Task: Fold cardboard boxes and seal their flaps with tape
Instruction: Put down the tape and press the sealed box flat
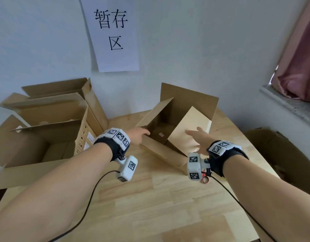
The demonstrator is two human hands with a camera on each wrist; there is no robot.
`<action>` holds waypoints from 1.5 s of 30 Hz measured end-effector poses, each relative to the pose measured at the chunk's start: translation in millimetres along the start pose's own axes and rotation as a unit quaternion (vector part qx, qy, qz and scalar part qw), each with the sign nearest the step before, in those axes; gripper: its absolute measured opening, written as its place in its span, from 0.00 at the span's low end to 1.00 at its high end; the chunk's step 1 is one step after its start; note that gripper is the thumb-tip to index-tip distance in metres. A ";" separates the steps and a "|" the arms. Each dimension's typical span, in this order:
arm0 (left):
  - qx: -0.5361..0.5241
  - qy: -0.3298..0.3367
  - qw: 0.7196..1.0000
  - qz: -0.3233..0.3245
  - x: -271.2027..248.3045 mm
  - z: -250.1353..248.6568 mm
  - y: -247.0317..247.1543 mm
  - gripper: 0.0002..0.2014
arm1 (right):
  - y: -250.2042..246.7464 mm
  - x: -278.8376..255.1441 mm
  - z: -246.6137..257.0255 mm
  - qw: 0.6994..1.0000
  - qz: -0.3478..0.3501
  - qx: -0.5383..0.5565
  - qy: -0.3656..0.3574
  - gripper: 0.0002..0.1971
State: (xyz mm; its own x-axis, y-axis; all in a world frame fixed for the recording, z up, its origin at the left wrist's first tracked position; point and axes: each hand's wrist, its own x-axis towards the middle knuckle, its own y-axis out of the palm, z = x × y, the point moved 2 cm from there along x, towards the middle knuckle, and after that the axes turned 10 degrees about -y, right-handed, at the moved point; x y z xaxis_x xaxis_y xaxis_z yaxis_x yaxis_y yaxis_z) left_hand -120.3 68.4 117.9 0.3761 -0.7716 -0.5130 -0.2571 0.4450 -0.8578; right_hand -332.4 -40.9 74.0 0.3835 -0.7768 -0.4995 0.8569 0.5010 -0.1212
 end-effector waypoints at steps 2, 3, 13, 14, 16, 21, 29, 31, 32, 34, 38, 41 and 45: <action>0.063 0.007 0.998 0.018 8.2 7.3 12.9 0.31 | 2.9 1.9 1.1 1.000 0.013 -0.016 -0.008 0.36; 0.096 0.023 0.995 0.009 10.2 8.5 17.1 0.30 | 4.2 3.1 2.8 0.999 0.015 -0.027 -0.017 0.35; 0.209 0.037 0.976 -0.040 10.2 22.8 35.4 0.31 | 35.3 14.4 21.2 0.884 0.067 -0.413 -0.209 0.27; 0.220 0.028 0.975 -0.034 3.6 18.9 34.7 0.30 | 42.5 15.0 27.3 0.862 0.080 -0.448 -0.224 0.25; 0.245 0.007 0.969 -0.031 -5.9 12.7 34.7 0.27 | 59.9 13.2 38.3 0.810 0.120 -0.514 -0.256 0.22; 0.255 -0.013 0.966 -0.047 -16.0 0.5 37.9 0.23 | 95.0 0.1 43.2 0.675 0.228 -0.667 -0.220 0.20; 0.247 -0.043 0.966 -0.054 -3.8 -6.6 37.8 0.27 | 29.2 9.7 46.6 0.854 -0.083 -0.434 -0.274 0.16; 0.251 -0.050 0.966 -0.048 -1.3 -8.9 35.0 0.28 | 6.3 11.5 43.4 0.895 -0.170 -0.337 -0.238 0.21; 0.252 -0.052 0.965 -0.049 -0.4 -9.4 33.5 0.28 | -5.1 13.5 40.1 0.911 -0.193 -0.302 -0.204 0.23; 0.252 -0.054 0.965 -0.052 1.8 -9.4 32.3 0.28 | -19.8 21.4 30.0 0.934 -0.191 -0.276 -0.120 0.23; 0.235 -0.067 0.969 -0.043 8.6 -5.1 33.5 0.28 | -23.9 38.7 19.9 0.944 -0.142 -0.296 -0.017 0.24; 0.202 -0.084 0.974 -0.053 15.1 7.2 30.6 0.29 | -12.1 44.3 33.0 0.942 -0.103 -0.314 -0.056 0.20; 0.169 -0.132 0.975 -0.059 24.1 28.3 23.7 0.28 | 13.4 64.7 52.9 0.956 -0.072 -0.266 -0.100 0.21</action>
State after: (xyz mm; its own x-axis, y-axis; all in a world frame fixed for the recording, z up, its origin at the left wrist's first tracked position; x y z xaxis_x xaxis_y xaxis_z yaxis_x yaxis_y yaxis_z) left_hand -92.1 73.2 84.3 0.6128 -0.7028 -0.3612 0.0936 0.5185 -0.8500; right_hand -277.9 -104.7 85.5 0.3789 -0.8831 -0.2767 0.6293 0.4651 -0.6226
